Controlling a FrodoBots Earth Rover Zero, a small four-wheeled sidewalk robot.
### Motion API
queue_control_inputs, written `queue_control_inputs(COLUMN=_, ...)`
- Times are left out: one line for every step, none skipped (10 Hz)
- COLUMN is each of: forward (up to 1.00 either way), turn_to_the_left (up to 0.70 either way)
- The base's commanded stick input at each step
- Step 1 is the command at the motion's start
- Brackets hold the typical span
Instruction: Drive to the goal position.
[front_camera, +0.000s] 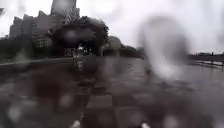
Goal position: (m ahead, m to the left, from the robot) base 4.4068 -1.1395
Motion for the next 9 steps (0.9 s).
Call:
queue_control_inputs(forward=0.70, turn_to_the_left=0.27)
queue_control_inputs(forward=0.70, turn_to_the_left=0.25)
queue_control_inputs(forward=0.70, turn_to_the_left=0.24)
queue_control_inputs(forward=0.70, turn_to_the_left=0.22)
queue_control_inputs(forward=0.70, turn_to_the_left=0.20)
queue_control_inputs(forward=0.70, turn_to_the_left=0.18)
queue_control_inputs(forward=0.70, turn_to_the_left=0.16)
queue_control_inputs(forward=0.70, turn_to_the_left=0.15)
queue_control_inputs(forward=0.70, turn_to_the_left=0.13)
